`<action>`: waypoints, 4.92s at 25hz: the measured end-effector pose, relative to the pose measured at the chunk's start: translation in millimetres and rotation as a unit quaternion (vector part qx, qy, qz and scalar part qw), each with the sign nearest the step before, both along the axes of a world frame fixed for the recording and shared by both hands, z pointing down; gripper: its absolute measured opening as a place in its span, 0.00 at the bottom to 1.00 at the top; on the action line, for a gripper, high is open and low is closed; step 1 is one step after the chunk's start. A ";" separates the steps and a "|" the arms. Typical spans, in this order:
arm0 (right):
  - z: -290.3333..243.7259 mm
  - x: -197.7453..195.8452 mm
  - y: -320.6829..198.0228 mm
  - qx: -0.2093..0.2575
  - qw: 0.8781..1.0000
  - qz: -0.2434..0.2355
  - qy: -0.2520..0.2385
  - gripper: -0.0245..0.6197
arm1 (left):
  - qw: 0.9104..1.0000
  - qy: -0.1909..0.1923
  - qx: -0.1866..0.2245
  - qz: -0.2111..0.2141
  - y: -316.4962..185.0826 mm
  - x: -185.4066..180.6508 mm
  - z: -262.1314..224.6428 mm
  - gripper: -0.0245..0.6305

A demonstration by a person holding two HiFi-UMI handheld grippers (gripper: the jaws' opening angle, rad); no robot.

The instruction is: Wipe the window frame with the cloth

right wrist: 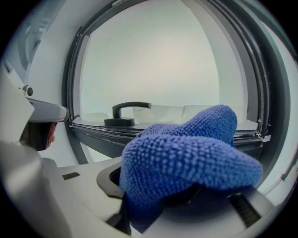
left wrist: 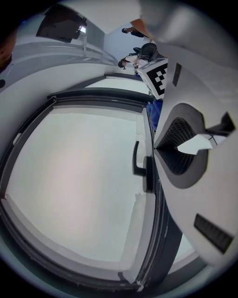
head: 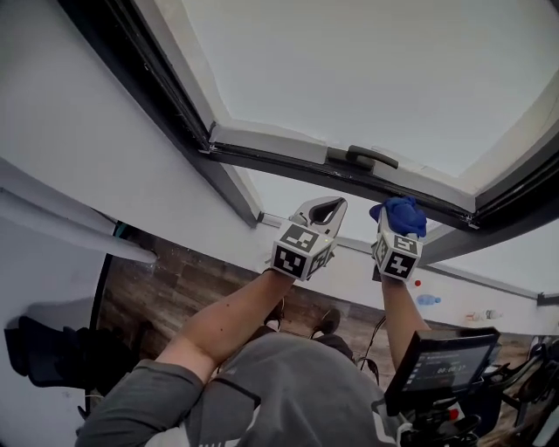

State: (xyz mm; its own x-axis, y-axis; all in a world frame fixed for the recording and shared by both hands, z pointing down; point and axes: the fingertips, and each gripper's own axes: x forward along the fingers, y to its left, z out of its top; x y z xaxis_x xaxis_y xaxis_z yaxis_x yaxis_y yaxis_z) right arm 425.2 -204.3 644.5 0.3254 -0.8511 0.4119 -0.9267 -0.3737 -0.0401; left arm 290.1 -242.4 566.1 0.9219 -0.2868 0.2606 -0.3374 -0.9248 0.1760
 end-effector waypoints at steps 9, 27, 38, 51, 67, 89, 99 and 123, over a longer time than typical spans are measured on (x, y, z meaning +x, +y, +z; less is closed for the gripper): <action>-3.7 -73.6 -51.3 -0.008 0.997 -0.074 0.009 0.29 | 0.998 0.015 -0.002 -0.066 -36.6 -72.0 -6.8 0.04; -9.5 -225.0 -168.0 -0.010 0.983 -0.182 0.007 0.29 | 0.983 0.022 -0.002 -0.185 -134.0 -230.7 -1.3 0.04; -21.4 -328.6 -239.8 -0.001 0.969 -0.248 0.017 0.29 | 0.974 0.030 0.005 -0.223 -184.0 -308.5 -5.7 0.04; -28.2 -409.0 -300.9 -0.005 0.958 -0.286 0.026 0.29 | 0.973 0.035 0.002 -0.227 -203.5 -349.7 -1.2 0.04; -18.7 -432.6 -321.1 -0.054 0.947 -0.315 0.020 0.29 | 0.975 0.033 -0.001 -0.220 -210.8 -352.5 1.3 0.04; -209.7 -453.5 -319.9 0.026 0.927 -0.373 0.012 0.29 | 0.955 0.083 0.075 -0.276 -224.8 -352.9 -161.0 0.04; -312.7 -452.0 -318.1 0.079 0.912 -0.401 0.029 0.29 | 0.951 0.097 0.105 -0.274 -221.7 -352.5 -245.3 0.04; -538.1 -439.3 -314.6 0.187 0.883 -0.424 0.069 0.29 | 0.938 0.124 0.187 -0.263 -211.9 -336.6 -431.5 0.04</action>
State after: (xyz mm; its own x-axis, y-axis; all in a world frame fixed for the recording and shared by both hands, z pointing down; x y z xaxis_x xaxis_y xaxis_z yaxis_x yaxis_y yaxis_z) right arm -14.1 -519.0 106.4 -0.4695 -0.8811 0.0563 -0.8728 0.4728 0.1213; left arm -46.5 -454.4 134.7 0.6467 -0.7472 -0.1528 -0.7555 -0.6551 0.0056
